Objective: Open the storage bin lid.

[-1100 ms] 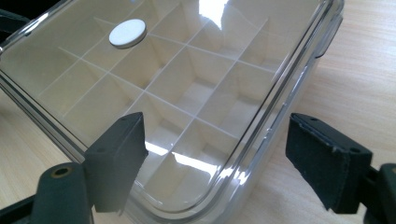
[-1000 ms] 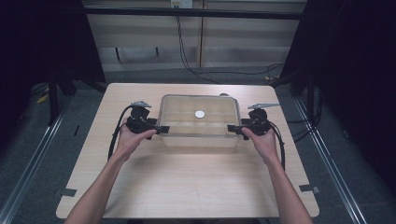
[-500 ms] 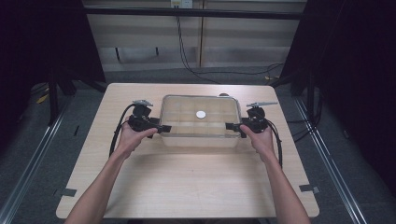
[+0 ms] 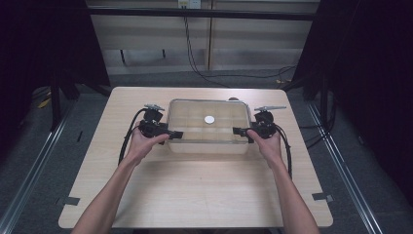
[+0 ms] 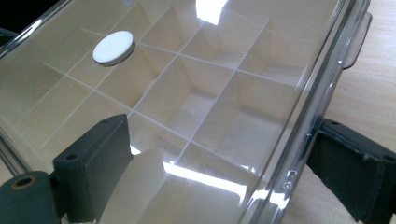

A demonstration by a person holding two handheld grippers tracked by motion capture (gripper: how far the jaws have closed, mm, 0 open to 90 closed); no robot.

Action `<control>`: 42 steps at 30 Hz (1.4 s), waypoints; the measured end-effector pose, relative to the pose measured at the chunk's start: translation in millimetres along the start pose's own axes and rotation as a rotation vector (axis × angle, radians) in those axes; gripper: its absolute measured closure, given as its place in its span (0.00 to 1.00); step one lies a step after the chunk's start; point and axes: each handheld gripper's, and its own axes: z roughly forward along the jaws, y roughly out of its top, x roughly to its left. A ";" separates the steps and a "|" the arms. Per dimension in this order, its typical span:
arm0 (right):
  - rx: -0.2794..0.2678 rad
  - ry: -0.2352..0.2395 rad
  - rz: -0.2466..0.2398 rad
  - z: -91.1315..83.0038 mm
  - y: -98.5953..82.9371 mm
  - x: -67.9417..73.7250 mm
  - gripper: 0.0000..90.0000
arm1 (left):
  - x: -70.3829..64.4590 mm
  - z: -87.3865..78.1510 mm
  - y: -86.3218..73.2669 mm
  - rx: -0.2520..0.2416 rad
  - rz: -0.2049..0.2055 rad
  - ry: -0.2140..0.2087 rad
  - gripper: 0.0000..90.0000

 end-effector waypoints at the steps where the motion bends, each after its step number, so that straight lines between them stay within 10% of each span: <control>1: -0.006 -0.002 0.002 0.2 -0.5 0.3 0.09 | 0.3 -0.3 -2.3 -0.013 0.001 -0.009 0.15; 18: -0.109 -0.060 -0.018 -3.8 -3.4 5.5 0.16 | -1.9 -10.0 -11.4 -0.105 0.025 0.016 0.30; 33: -0.200 0.063 0.062 -21.1 -8.0 -2.9 0.43 | -0.6 -17.7 -12.9 -0.160 0.025 0.026 0.46; 42: -0.214 0.047 0.056 -25.9 -7.8 -1.4 0.50 | -2.1 -21.1 -13.0 -0.187 0.022 0.018 0.54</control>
